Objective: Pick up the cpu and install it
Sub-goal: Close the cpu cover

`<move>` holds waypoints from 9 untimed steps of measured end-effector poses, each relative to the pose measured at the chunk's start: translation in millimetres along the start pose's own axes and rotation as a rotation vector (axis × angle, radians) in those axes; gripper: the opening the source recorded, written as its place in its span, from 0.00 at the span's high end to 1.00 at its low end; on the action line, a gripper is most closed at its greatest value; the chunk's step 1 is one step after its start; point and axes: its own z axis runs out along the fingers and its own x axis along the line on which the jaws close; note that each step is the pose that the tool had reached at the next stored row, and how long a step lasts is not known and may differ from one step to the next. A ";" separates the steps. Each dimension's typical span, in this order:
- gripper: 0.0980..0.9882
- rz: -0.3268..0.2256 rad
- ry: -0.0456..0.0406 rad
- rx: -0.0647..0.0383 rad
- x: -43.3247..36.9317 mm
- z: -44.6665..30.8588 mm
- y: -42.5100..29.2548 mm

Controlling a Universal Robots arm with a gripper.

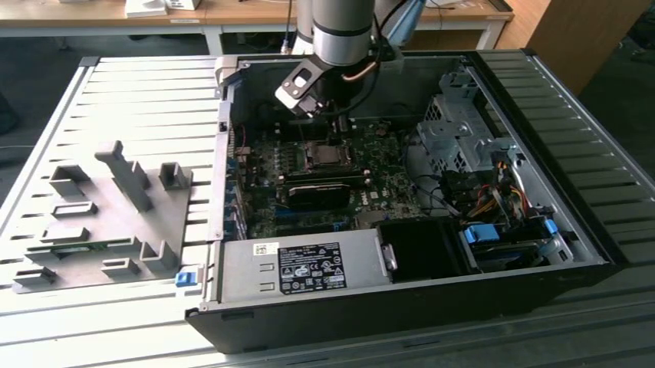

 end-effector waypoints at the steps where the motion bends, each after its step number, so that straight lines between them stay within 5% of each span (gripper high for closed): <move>1: 0.99 0.000 0.0010 0.000 0.1 0.8 -2.1; 9: 0.99 0.000 0.0033 0.000 0.1 8.3 -22.1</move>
